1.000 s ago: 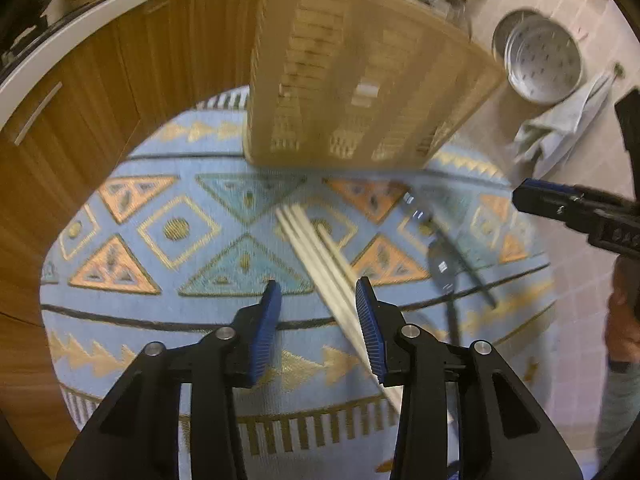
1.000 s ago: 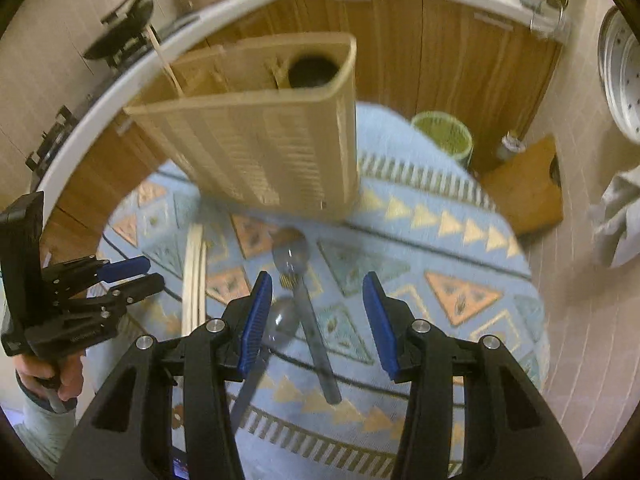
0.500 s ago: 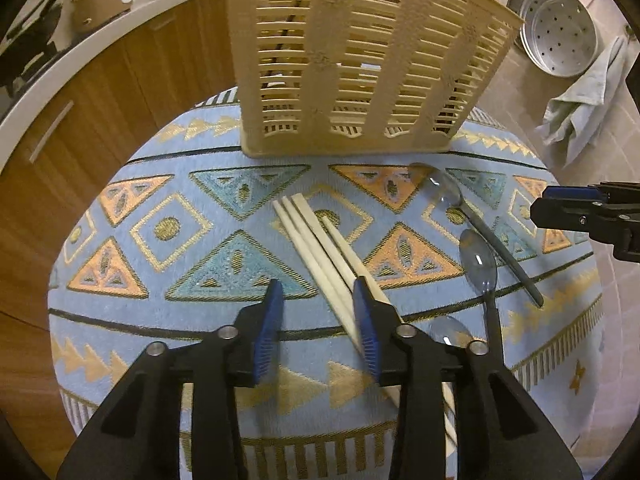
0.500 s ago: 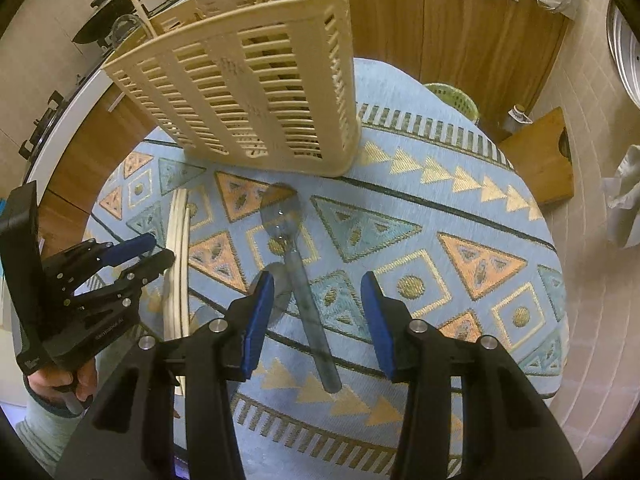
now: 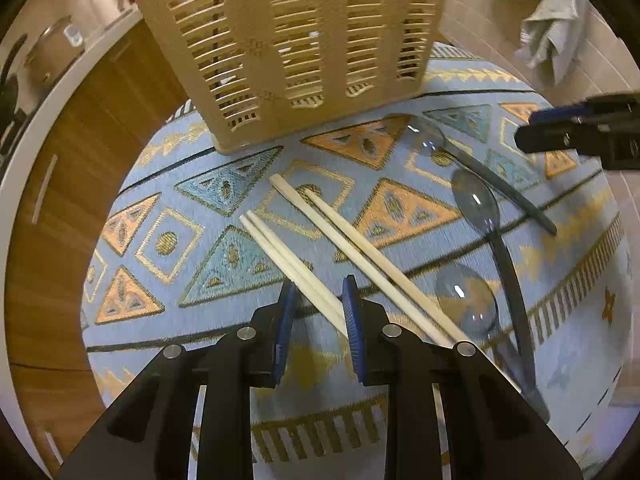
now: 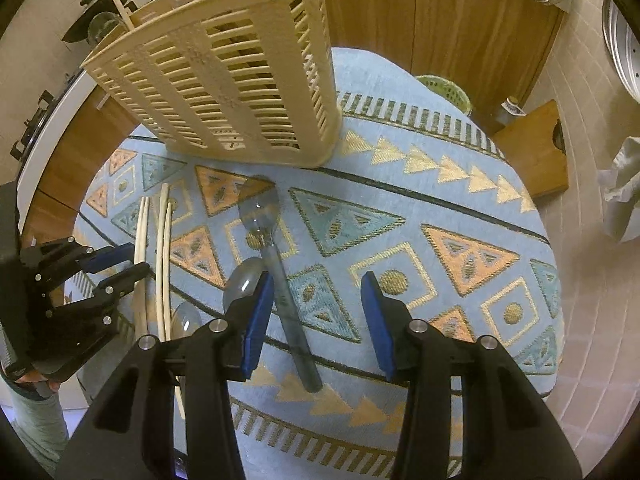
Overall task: Organize utensils
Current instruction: 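Grasp two wooden chopsticks with the left gripper while the right grasps a clear spoon, then carry the chopsticks and clear spoon over the caddy and open both grippers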
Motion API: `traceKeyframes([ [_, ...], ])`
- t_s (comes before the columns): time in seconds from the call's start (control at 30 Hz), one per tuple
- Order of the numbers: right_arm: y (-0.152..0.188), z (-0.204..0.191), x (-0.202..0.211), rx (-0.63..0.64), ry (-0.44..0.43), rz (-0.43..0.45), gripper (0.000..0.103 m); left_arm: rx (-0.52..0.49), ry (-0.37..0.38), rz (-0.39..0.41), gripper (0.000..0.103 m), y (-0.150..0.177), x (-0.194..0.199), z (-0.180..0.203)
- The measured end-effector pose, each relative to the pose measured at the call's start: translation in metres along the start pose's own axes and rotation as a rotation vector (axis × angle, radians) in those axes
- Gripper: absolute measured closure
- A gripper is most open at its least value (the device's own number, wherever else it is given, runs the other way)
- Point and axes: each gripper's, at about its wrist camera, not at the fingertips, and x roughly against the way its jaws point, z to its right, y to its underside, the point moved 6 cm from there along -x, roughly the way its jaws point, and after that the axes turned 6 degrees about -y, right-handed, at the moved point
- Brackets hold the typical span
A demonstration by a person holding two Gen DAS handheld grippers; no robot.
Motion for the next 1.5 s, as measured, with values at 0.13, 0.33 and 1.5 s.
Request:
traceKeyframes([
  [0.13,-0.009,-0.01,-0.012,0.026,-0.017,-0.036,0.061,0.023,-0.014,0.006,0.08,-0.008,-0.001,0.003],
  [0.33,-0.02,-0.022,-0.043,0.073,-0.001,-0.109,0.073,-0.083,-0.003,0.046,0.09,0.003,0.004,0.017],
  [1.5,0.009,-0.052,-0.033,0.148,0.101,-0.117,0.093,-0.099,0.082,-0.097,0.094,-0.024,-0.001,-0.015],
])
